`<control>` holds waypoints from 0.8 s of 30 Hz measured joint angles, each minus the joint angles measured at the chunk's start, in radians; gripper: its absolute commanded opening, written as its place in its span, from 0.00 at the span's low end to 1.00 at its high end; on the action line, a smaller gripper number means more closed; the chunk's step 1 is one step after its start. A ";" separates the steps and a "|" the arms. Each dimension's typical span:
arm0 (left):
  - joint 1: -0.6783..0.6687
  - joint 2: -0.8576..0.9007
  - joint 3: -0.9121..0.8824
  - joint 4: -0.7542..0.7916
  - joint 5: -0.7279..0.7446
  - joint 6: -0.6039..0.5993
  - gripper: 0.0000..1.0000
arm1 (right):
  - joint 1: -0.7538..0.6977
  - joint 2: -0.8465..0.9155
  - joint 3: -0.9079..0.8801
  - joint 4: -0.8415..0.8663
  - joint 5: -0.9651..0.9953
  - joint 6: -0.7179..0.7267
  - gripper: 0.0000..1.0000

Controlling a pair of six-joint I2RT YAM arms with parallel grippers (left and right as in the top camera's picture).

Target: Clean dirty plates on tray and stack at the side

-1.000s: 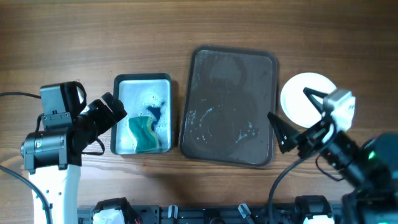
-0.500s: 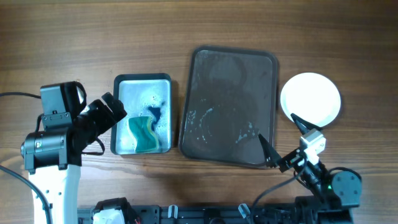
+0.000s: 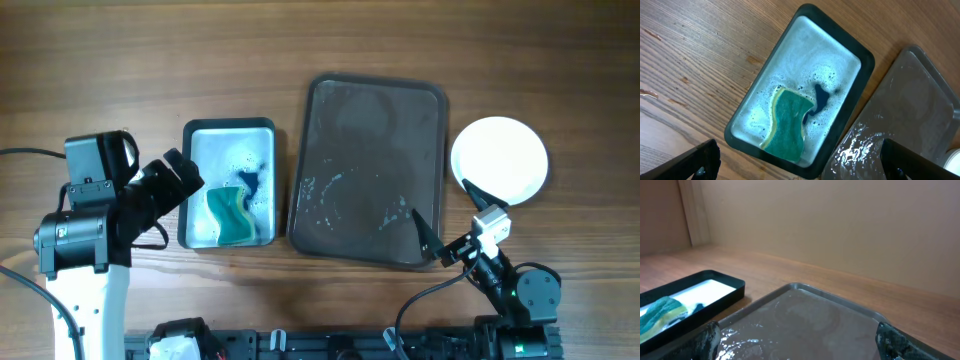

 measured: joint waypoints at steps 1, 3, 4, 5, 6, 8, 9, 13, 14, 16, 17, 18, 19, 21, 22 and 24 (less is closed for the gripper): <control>0.000 0.000 0.000 0.000 0.000 0.000 1.00 | 0.000 0.000 0.000 0.000 0.000 0.000 1.00; 0.000 0.000 0.000 0.000 0.000 0.000 1.00 | 0.000 0.000 0.000 0.000 0.000 0.000 1.00; 0.000 0.000 0.000 0.000 0.000 0.000 1.00 | 0.000 0.000 0.000 0.000 0.000 0.000 1.00; 0.000 0.000 0.000 0.000 0.000 0.000 1.00 | 0.000 0.000 0.000 0.000 0.000 0.000 1.00; 0.000 0.000 0.000 0.000 0.000 0.000 1.00 | 0.000 0.000 0.000 0.000 0.001 0.000 1.00; 0.000 0.000 0.000 0.000 0.000 0.000 1.00 | 0.000 0.000 0.000 0.000 0.001 0.000 1.00; 0.000 0.000 0.000 0.000 0.000 0.000 1.00 | 0.000 0.000 0.000 0.000 0.002 0.000 1.00; 0.000 0.000 0.000 0.000 0.000 0.000 1.00 | 0.000 0.000 0.000 0.000 0.004 0.000 1.00; 0.000 0.000 0.000 0.000 0.000 0.000 1.00 | 0.000 0.000 0.000 0.000 0.004 0.000 1.00; 0.000 -0.001 0.000 0.000 0.000 0.000 1.00 | 0.000 0.000 0.000 0.000 0.004 0.000 1.00; 0.000 -0.005 0.000 0.000 0.000 0.000 1.00 | 0.000 0.000 0.000 0.000 0.004 0.000 1.00; 0.000 -0.013 0.000 0.000 0.000 0.000 1.00 | 0.000 0.000 0.000 0.000 0.004 0.000 1.00; -0.002 -0.028 -0.002 0.002 -0.001 0.000 1.00 | 0.000 0.000 0.000 0.000 0.004 0.000 1.00; -0.009 -0.079 -0.021 0.035 -0.026 0.005 1.00 | 0.000 0.000 0.000 -0.001 0.004 0.000 1.00; -0.014 -0.111 -0.034 0.062 -0.034 0.006 1.00 | 0.000 0.000 0.000 -0.002 0.005 0.000 1.00; -0.030 -0.204 -0.085 0.184 -0.044 0.021 1.00 | 0.000 0.000 0.000 -0.003 0.007 0.000 1.00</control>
